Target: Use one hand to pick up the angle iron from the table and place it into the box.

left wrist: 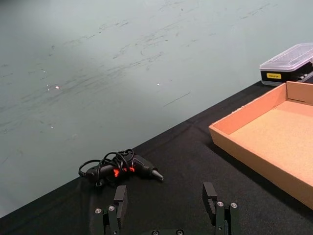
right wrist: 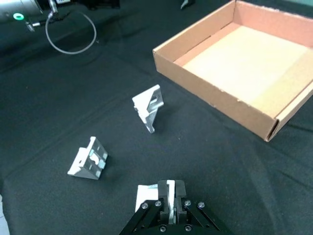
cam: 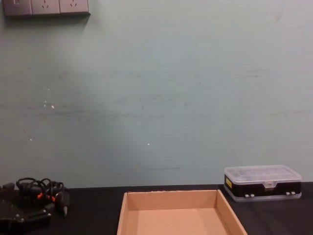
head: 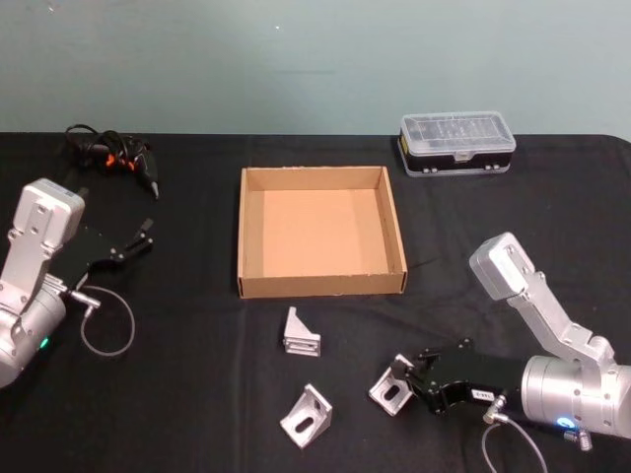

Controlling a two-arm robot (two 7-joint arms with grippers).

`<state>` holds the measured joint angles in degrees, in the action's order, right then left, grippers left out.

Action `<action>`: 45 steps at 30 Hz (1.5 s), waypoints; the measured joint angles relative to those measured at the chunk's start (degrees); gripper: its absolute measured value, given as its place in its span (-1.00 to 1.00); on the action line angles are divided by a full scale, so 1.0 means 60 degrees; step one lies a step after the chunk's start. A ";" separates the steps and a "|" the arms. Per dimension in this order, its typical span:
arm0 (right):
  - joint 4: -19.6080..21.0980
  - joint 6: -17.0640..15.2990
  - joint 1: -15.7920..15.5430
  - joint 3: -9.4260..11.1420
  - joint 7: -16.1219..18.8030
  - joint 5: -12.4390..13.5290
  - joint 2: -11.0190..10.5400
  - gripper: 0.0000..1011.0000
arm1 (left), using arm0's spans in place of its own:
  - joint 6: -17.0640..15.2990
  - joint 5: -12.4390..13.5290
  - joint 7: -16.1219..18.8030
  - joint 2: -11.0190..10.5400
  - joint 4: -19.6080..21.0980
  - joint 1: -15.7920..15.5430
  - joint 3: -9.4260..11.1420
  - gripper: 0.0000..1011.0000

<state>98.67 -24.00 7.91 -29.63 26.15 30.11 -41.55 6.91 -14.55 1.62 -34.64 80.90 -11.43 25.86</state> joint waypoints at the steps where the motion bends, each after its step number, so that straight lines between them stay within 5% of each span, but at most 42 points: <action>1: 0.0029 0.0029 -0.0029 0.0030 -0.0012 0.0000 -0.0002 -0.81 | 0.0000 0.0001 0.0000 0.0000 0.0000 -0.0001 0.0000 1.00; 9: 0.0602 0.0341 -0.0352 0.0505 -0.0409 -0.0088 -0.0107 -0.81 | 0.0000 0.0000 0.0000 0.0000 0.0000 -0.0001 0.0000 1.00; 15: 0.1242 0.0597 -0.0534 0.1222 -0.0994 -0.0313 -0.0233 -0.81 | 0.0000 0.0000 0.0000 0.0000 0.0000 -0.0001 0.0000 1.00; 22: 0.1139 0.0715 -0.0150 0.1617 -0.1300 -0.0640 0.0001 -0.81 | 0.0000 0.0001 0.0000 0.0000 0.0000 0.0000 0.0000 1.00; 30: -0.0147 0.0763 0.1110 0.1249 -0.1179 -0.1220 0.0808 -0.81 | 0.0000 0.0000 0.0000 0.0000 0.0000 -0.0001 0.0001 1.00; 45: -0.3576 0.1135 0.3318 0.0187 -0.0300 -0.2204 0.2537 -0.81 | 0.0000 0.0000 0.0000 -0.0001 0.0000 -0.0001 0.0000 1.00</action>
<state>77.22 -17.20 27.82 -28.51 24.35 16.88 -26.33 6.90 -14.55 1.62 -34.65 80.90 -11.43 25.86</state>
